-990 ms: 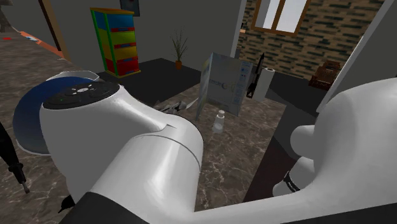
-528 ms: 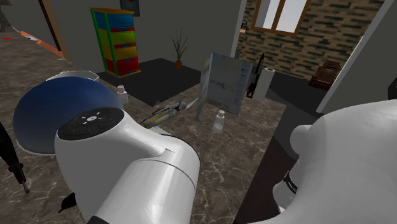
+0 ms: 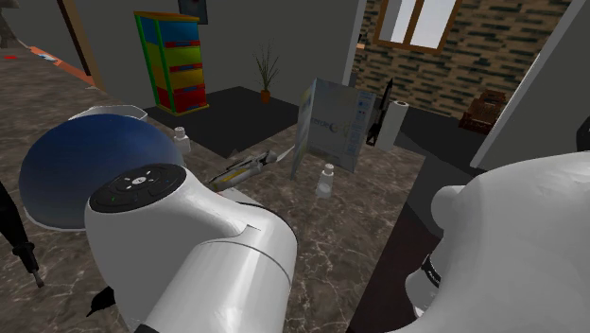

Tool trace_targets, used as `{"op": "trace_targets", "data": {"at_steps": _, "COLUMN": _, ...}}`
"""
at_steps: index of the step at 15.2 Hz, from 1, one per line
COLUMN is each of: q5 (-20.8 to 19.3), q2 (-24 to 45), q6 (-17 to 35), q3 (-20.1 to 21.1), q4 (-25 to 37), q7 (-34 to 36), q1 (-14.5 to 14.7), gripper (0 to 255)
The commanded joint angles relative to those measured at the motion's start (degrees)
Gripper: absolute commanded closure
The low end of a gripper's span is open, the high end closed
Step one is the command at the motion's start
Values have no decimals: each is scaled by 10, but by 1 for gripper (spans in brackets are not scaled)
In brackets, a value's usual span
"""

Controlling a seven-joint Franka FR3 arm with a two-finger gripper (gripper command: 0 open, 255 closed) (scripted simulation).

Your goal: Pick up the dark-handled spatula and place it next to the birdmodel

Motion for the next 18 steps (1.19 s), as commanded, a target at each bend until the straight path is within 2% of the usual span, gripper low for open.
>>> {"op": "trace_targets", "data": {"at_steps": 1, "q5": 0, "q2": 0, "q6": 0, "q3": 0, "q4": 0, "q7": 0, "q1": 0, "gripper": 0}}
{"op": "trace_targets", "data": {"at_steps": 6, "q5": 0, "q2": 0, "q6": 0, "q3": 0, "q4": 0, "q7": 0, "q1": 0, "gripper": 0}}
{"op": "trace_targets", "data": {"at_steps": 10, "q5": -39, "q2": 29, "q6": -46, "q3": -47, "q4": 22, "q7": 20, "q1": 25, "gripper": 0}}
{"op": "trace_targets", "data": {"at_steps": 18, "q5": -39, "q2": 29, "q6": -46, "q3": -47, "q4": 22, "q7": 20, "q1": 25, "gripper": 0}}
